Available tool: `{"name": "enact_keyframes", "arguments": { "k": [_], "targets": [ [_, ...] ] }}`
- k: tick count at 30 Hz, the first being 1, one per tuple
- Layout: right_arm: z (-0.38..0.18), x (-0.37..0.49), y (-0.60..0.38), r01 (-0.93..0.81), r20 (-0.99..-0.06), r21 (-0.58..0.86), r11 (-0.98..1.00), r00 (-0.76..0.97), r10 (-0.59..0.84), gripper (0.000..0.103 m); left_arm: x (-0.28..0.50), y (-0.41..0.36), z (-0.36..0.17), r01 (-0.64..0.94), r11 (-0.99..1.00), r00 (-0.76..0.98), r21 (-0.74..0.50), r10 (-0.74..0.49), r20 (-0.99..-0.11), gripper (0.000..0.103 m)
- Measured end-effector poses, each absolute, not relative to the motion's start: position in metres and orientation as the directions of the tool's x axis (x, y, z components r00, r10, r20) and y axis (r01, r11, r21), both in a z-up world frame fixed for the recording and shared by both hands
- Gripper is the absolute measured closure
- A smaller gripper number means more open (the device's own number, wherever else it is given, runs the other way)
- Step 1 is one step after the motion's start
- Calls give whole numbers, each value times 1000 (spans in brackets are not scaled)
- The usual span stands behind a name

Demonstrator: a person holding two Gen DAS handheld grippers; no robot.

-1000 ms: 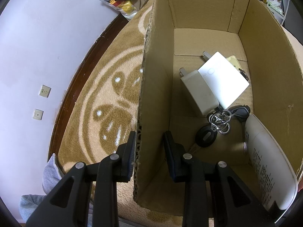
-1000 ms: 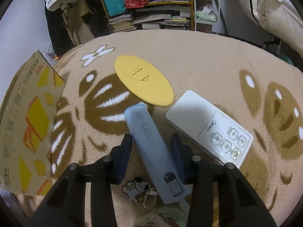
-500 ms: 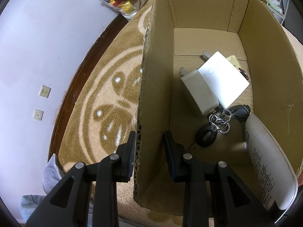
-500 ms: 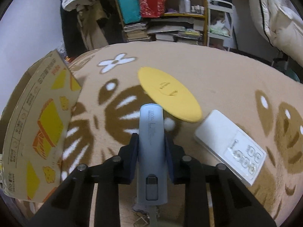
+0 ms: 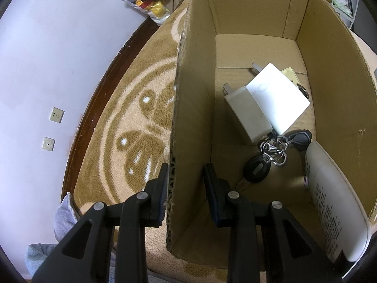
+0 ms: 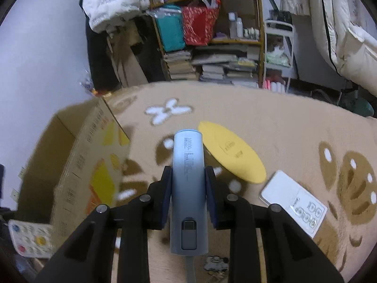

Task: Organize rigid objects
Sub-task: 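Lift the blue-grey tube toward the box with the right gripper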

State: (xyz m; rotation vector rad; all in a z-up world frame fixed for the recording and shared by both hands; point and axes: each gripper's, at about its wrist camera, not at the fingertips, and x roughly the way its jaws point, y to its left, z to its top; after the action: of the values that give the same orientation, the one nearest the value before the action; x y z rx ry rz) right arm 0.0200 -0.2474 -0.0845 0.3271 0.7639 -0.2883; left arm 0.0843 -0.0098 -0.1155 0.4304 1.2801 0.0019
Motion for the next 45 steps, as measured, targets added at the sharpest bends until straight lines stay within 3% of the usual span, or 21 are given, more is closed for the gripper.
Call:
{"name": "enact_keyframes", "arguments": {
  "k": [10, 20, 45],
  "targets": [
    [-38, 29, -203, 252, -609, 245, 936, 791, -54, 75, 85, -7, -114, 230, 924, 295, 304, 232, -927, 74],
    [-28, 31, -159, 118, -548, 298, 947, 834, 69, 75, 85, -5, -113, 229, 925, 296, 303, 230, -927, 74],
    [-67, 45, -135, 66, -641, 361, 930, 742, 196, 74, 83, -4, -111, 223, 932, 293, 285, 215, -932, 75]
  ]
}}
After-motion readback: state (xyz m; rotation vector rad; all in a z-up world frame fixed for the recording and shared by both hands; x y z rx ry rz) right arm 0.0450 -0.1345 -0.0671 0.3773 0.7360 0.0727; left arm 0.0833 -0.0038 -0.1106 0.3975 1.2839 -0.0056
